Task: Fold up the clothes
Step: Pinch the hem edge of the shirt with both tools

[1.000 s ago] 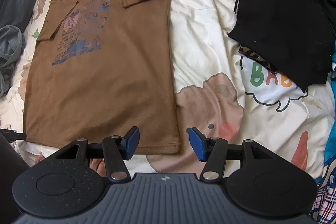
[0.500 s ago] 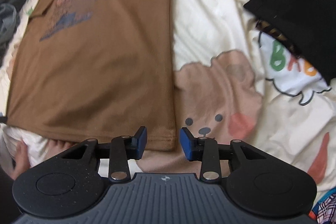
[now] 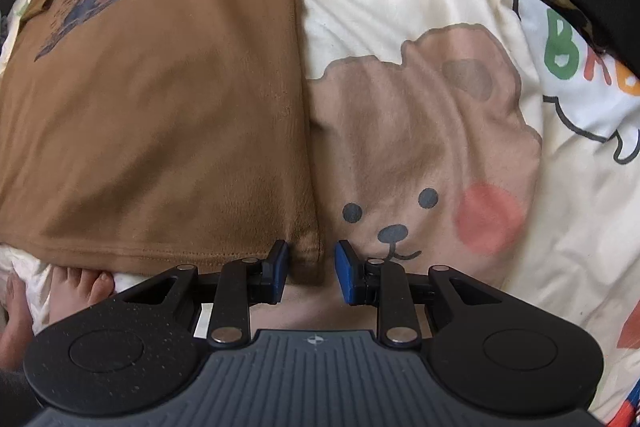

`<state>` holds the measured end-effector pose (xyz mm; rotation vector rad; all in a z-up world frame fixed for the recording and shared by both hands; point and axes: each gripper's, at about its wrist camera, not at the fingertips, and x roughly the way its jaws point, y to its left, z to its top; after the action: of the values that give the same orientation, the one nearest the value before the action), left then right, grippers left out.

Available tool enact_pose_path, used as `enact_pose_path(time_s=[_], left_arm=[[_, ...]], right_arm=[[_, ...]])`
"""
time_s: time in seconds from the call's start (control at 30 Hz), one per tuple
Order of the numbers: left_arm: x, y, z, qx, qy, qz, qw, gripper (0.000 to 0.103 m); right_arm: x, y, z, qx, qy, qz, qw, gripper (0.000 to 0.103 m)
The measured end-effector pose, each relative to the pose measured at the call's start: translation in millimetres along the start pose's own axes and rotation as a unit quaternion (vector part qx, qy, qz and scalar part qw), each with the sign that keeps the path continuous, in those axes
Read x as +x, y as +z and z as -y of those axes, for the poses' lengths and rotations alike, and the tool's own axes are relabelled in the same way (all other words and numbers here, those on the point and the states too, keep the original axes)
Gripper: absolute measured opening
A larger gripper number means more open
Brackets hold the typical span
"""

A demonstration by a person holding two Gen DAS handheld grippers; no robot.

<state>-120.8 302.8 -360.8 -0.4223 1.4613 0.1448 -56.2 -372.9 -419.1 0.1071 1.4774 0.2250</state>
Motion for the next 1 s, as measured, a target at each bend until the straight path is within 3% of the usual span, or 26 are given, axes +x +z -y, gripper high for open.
enact_pose_path(time_s=[0.07,0.1,0.37,0.5,0.73,0.93,1.0], left_arm=[[-3,-1,1,0.005,0.000,0.000,1.0000,0.006],[-5,-1,0,0.007,-0.001,0.000,1.0000,0.005],[-31,-2,-1,0.034,-0.009,0.002,0.9994,0.005],[-34,12,-16,0.039,-0.004,0.001,0.9992,0.004],[7,19,-11,0.034,0.001,0.003,0.9994,0.004],[13,15,-11,0.029,-0.007,0.020,0.9994,0.011],[14,15,-12,0.025,-0.007,0.027,0.9993,0.016]], right_arm=[[0,0,-1,0.005,0.009,-0.005,1.000,0.008],[-2,0,-3,-0.003,0.008,-0.008,1.000,0.006],[-29,0,-2,-0.024,0.004,-0.012,1.000,0.005],[-38,-2,3,-0.017,0.015,-0.020,1.000,0.004],[-17,3,4,0.010,0.011,-0.018,1.000,0.005],[-13,4,5,0.019,0.026,0.004,0.999,0.017],[-14,6,5,0.016,0.030,0.013,0.999,0.033]])
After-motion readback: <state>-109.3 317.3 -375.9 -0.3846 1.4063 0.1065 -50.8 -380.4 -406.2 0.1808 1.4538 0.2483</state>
